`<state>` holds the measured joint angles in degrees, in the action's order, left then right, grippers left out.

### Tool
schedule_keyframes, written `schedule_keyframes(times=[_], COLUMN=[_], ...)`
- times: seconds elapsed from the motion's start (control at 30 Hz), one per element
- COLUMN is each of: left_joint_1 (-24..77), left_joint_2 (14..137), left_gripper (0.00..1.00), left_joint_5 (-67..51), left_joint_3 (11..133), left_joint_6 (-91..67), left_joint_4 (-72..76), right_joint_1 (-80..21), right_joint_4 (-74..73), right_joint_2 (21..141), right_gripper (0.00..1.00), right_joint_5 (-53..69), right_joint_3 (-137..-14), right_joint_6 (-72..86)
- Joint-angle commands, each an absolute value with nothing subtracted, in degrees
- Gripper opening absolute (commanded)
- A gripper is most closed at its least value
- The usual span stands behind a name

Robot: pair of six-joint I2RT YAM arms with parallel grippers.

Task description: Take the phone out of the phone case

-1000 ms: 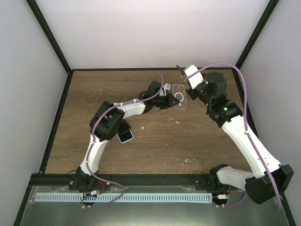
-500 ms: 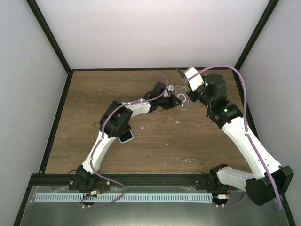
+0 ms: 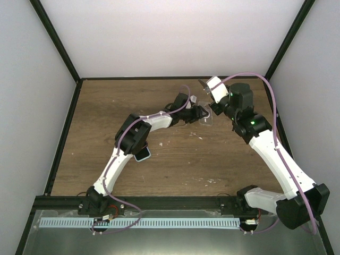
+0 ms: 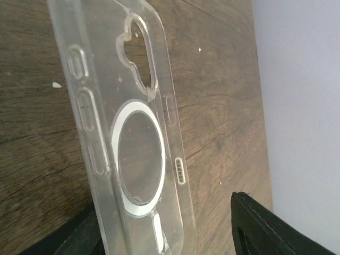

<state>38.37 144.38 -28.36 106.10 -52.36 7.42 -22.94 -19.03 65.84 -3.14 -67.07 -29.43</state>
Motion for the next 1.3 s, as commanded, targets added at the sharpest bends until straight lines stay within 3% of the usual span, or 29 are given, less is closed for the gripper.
schedule_keyframes(times=[0.0, 0.3, 0.53, 0.87, 1.27], left_joint_1=[39.1, 40.6, 41.7, 37.9, 21.2], left_joint_2=[142.6, 138.1, 133.4, 120.5, 98.6], left_gripper=[0.64, 0.8, 0.99, 1.0, 1.0], left_joint_5=[-27.3, -19.1, -13.7, -16.4, -31.7], left_joint_3=[106.4, 106.2, 104.0, 92.7, 83.6], left_joint_6=[-52.0, -47.4, -48.0, -46.1, -40.1], left_joint_4=[5.4, -4.9, -12.1, -13.7, -10.3], right_joint_1=[-22.4, -22.4, -22.4, -22.4, -26.4], right_joint_4=[-16.4, -15.8, -14.9, -8.1, 12.3], right_joint_2=[65.9, 66.1, 65.9, 64.3, 65.2], right_gripper=[0.01, 0.01, 0.01, 0.01, 0.01], right_joint_5=[-2.8, -3.5, -4.7, -4.6, -1.4], right_joint_3=[-69.2, -69.7, -69.8, -67.8, -57.6], right_joint_6=[-29.0, -29.1, -29.4, -35.3, -55.8])
